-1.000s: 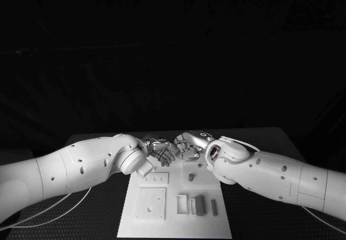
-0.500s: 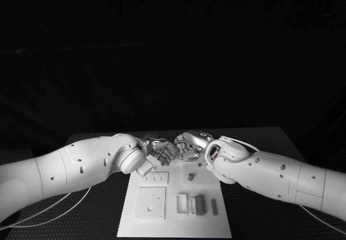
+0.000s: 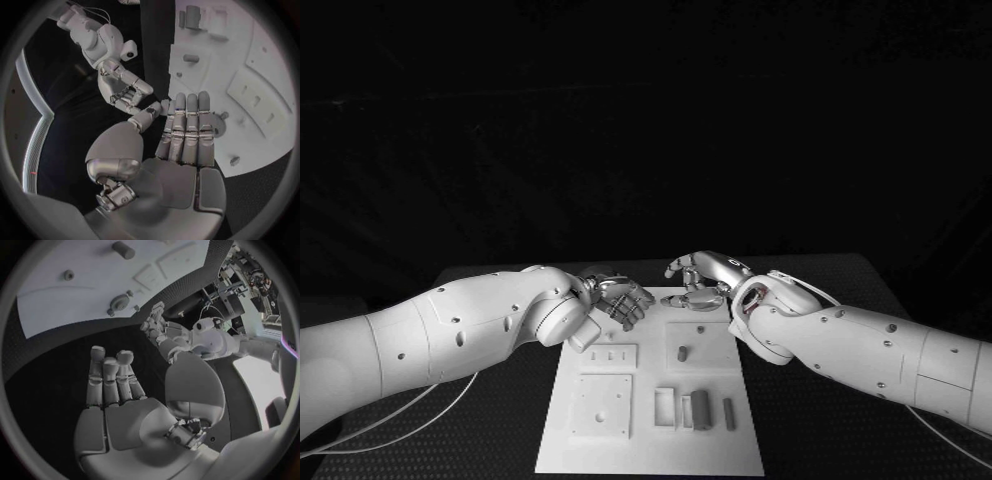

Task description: Assemble the parts on the task board

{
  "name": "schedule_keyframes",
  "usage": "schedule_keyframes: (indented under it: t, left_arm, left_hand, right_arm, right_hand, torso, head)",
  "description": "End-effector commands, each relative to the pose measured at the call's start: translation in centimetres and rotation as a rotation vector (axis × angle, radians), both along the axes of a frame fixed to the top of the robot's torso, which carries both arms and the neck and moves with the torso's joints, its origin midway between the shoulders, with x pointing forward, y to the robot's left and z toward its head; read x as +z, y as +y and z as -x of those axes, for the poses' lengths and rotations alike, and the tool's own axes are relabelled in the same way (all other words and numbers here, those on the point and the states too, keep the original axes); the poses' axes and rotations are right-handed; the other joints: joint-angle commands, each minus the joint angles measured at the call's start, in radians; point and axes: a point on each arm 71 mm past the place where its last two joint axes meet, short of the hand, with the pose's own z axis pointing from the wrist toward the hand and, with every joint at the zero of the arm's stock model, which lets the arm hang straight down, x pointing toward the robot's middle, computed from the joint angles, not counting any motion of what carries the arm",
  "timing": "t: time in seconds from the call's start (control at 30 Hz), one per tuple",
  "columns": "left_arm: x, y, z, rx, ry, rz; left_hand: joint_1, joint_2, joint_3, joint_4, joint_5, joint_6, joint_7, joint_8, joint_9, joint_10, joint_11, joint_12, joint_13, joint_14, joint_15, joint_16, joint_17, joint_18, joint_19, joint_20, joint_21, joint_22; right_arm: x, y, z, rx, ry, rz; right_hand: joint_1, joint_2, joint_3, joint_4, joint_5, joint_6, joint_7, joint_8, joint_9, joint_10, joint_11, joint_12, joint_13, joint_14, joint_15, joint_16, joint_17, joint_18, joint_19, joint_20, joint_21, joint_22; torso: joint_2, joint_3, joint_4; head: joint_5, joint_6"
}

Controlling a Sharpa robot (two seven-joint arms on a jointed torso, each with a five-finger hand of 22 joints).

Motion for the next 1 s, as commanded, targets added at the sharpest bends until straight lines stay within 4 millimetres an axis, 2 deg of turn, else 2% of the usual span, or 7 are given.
schedule_keyframes:
  t: [0.03, 0.33, 0.6, 0.63, 0.7, 0.87, 1.0]
  left_arm:
    - [-0.1, 0.1, 0.1, -0.044, 0.008, -0.050]
    - [-0.9, 1.5, 0.3, -0.112, 0.031, -0.248]
    - [-2.1, 2.7, 0.8, -0.141, 0.067, -0.375]
    - [-2.2, 2.7, 0.8, -0.154, 0.072, -0.390]
    - [-2.3, 2.8, 0.9, -0.159, 0.070, -0.414]
    - [-2.7, 3.1, 0.9, -0.157, 0.067, -0.468]
    - [-2.8, 3.3, 0.9, -0.151, 0.063, -0.511]
  left_hand:
    - [-0.008, 0.005, 0.005, -0.002, 0.005, 0.017, -0.011, 0.004, 0.001, 0.009, 0.001, 0.005, 0.002, 0.006, -0.001, 0.003, 0.003, 0.002, 0.006, -0.004, 0.002, 0.003]
    - [-0.013, 0.010, 0.008, -0.008, 0.006, 0.025, -0.003, 0.003, 0.006, 0.030, -0.001, 0.011, 0.011, 0.025, -0.008, 0.016, 0.026, 0.000, 0.018, -0.014, 0.015, 0.027]
    - [-0.020, 0.011, -0.001, -0.017, 0.011, 0.047, -0.015, 0.010, 0.037, 0.082, -0.036, 0.077, 0.098, 0.064, -0.035, 0.075, 0.118, 0.002, 0.056, -0.039, 0.064, 0.098]
    - [-0.016, 0.003, -0.010, -0.027, 0.060, 0.052, -0.020, 0.012, 0.056, 0.081, -0.055, 0.155, 0.180, 0.063, -0.056, 0.161, 0.178, 0.004, 0.069, -0.066, 0.113, 0.167]
    - [-0.016, -0.001, -0.008, -0.022, 0.088, 0.061, -0.027, 0.016, 0.078, 0.071, -0.070, 0.234, 0.259, 0.080, -0.072, 0.235, 0.206, 0.005, 0.093, -0.076, 0.157, 0.223]
    - [-0.009, -0.002, -0.013, -0.026, 0.106, 0.062, -0.052, 0.006, 0.112, 0.098, -0.106, 0.499, 0.472, 0.153, -0.132, 0.455, 0.290, 0.021, 0.186, -0.130, 0.291, 0.360]
    - [-0.018, -0.007, -0.004, -0.028, 0.118, 0.063, -0.058, -0.008, 0.135, 0.075, -0.114, 0.667, 0.594, 0.164, -0.169, 0.596, 0.316, 0.023, 0.217, -0.164, 0.394, 0.367]
  right_arm:
    - [0.5, -1.7, -0.5, -0.049, -0.013, -0.139]
    - [2.7, -6.6, -3.5, -0.202, 0.017, -0.255]
    - [5.9, -9.1, -5.8, -0.295, 0.010, -0.330]
    - [6.3, -9.3, -6.0, -0.301, 0.006, -0.336]
    - [6.8, -9.7, -6.3, -0.311, -0.002, -0.338]
    - [7.4, -10.3, -6.8, -0.335, -0.003, -0.354]
    - [7.4, -10.3, -6.9, -0.334, -0.001, -0.353]
  right_hand:
    - [-0.013, 0.004, -0.007, 0.003, -0.003, -0.007, 0.001, -0.005, -0.002, -0.162, 0.011, 0.000, -0.002, -0.010, 0.002, -0.004, -0.002, -0.002, -0.009, -0.001, -0.007, 0.003]
    - [-0.013, 0.029, -0.020, 0.007, -0.003, -0.009, 0.002, 0.000, -0.001, -0.169, 0.011, 0.002, -0.011, -0.018, 0.002, -0.004, -0.006, -0.002, -0.016, 0.000, -0.011, 0.004]
    - [-0.016, 0.043, -0.034, 0.002, -0.003, -0.010, 0.002, 0.003, -0.002, -0.172, 0.011, 0.004, -0.017, -0.021, 0.002, -0.004, -0.009, -0.002, -0.020, 0.002, -0.014, 0.004]
    - [-0.017, 0.045, -0.035, 0.002, -0.002, -0.010, 0.002, 0.003, -0.002, -0.172, 0.011, 0.004, -0.017, -0.022, 0.002, -0.004, -0.010, -0.002, -0.020, 0.002, -0.014, 0.004]
    - [-0.017, 0.047, -0.037, 0.001, -0.002, -0.010, 0.002, 0.003, -0.002, -0.173, 0.011, 0.004, -0.018, -0.022, 0.003, -0.004, -0.010, -0.002, -0.021, 0.002, -0.015, 0.004]
    - [-0.018, 0.049, -0.038, 0.000, -0.002, -0.011, 0.002, 0.004, -0.002, -0.173, 0.011, 0.004, -0.020, -0.023, 0.003, -0.004, -0.011, -0.002, -0.021, 0.003, -0.016, 0.004]
    - [-0.017, 0.051, -0.040, -0.001, -0.002, -0.011, 0.002, 0.004, -0.002, -0.174, 0.011, 0.004, -0.021, -0.023, 0.003, -0.004, -0.011, -0.002, -0.022, 0.003, -0.016, 0.004]
  torso:
    - [0.000, 0.0003, 0.0000]
    - [0.000, 0.0009, -0.0004]
    - [0.000, 0.0008, 0.0007]
    - [0.000, 0.0011, 0.0007]
    - [-0.001, 0.0009, -0.0002]
    - [0.001, 0.0000, 0.0000]
    - [0.001, -0.0002, -0.0005]
  head:
    - [0.004, -0.004]
    - [0.007, -0.016]
    - [0.010, -0.035]
    - [0.012, -0.037]
    - [0.014, -0.044]
    - [0.013, -0.055]
    - [0.015, -0.063]
